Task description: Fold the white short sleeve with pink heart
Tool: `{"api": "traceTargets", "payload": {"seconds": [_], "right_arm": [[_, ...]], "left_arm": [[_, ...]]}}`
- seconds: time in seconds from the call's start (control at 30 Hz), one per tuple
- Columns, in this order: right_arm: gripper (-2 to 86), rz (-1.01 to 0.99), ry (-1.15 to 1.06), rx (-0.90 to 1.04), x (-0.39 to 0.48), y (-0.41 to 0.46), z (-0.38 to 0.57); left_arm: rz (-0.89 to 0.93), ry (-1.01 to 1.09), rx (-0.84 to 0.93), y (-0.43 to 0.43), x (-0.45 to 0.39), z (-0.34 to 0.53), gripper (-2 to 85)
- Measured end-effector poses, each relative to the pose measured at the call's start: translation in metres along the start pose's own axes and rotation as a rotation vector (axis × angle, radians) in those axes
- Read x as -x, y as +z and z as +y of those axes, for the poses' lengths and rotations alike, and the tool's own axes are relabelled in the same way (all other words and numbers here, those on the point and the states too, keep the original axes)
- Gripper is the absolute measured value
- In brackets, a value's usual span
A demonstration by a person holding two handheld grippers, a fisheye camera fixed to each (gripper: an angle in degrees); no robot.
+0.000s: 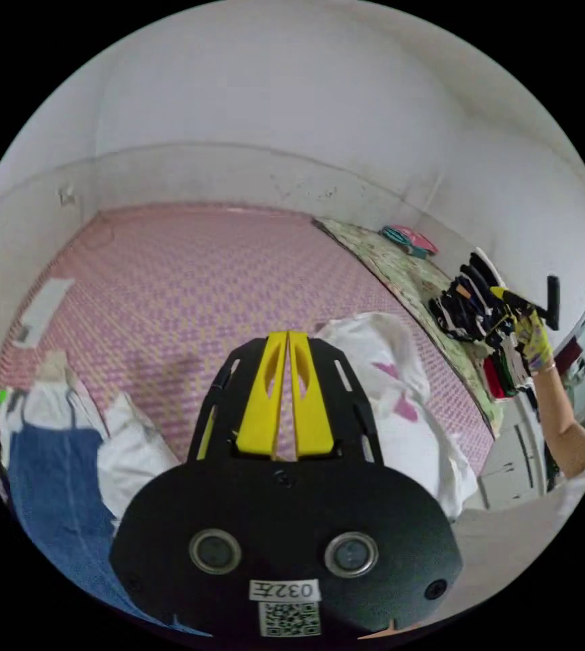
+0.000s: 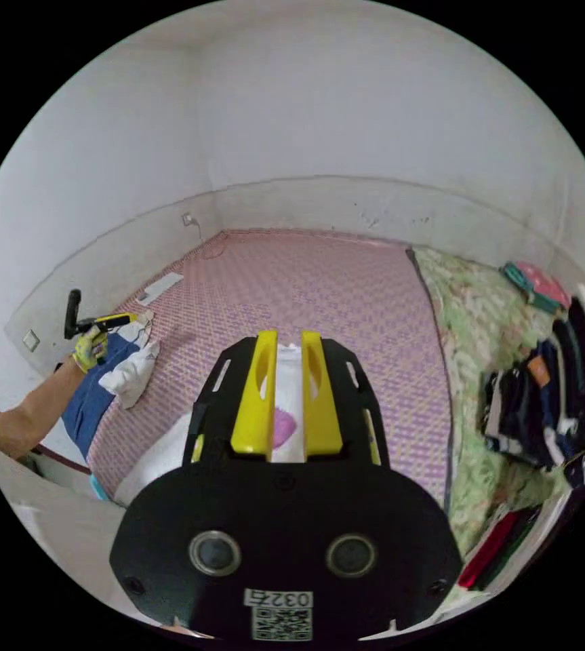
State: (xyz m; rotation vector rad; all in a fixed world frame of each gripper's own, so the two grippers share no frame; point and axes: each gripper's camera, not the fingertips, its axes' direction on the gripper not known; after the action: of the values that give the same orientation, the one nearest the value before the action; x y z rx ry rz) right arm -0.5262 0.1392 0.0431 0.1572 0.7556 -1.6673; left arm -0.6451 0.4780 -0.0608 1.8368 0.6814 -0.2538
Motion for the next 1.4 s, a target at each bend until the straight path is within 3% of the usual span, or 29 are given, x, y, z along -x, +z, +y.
{"api": "traceTargets", "payload": {"seconds": [0.13,0.33,0.53,0.8,1.1,1.27,1.37,1.4], "right_arm": [[6.5,-0.053,0.17,0.134,-0.048,0.069,0.149],[7.7,-0.034,0.497,0.309,-0.074,0.085,0.376],[8.7,0.022,0.654,0.422,-0.071,0.06,0.505],[10.3,-0.093,0.724,0.427,-0.091,0.073,0.562],[10.2,-0.178,0.487,0.528,-0.059,0.123,0.543],[2.3,-0.097,0.362,0.628,-0.032,0.144,0.525],[-0.4,-0.201,0.335,0.486,-0.033,0.112,0.511],[-0.6,-0.278,0.415,0.35,-0.053,0.089,0.519]], "left_arm": [[0.091,-0.085,0.207,0.078,0.03,0.16,-0.5],[0.321,-0.302,0.409,0.106,0.022,0.347,2.3],[0.341,-0.329,0.548,0.114,0.014,0.407,5.3],[0.355,-0.335,0.585,0.119,0.021,0.431,6.3],[0.329,-0.297,0.631,0.119,-0.01,0.439,6.5],[0.294,-0.275,0.631,0.114,-0.029,0.442,7.0],[0.299,-0.291,0.63,0.108,-0.034,0.446,8.0],[0.296,-0.29,0.624,0.105,-0.036,0.448,8.2]]}}
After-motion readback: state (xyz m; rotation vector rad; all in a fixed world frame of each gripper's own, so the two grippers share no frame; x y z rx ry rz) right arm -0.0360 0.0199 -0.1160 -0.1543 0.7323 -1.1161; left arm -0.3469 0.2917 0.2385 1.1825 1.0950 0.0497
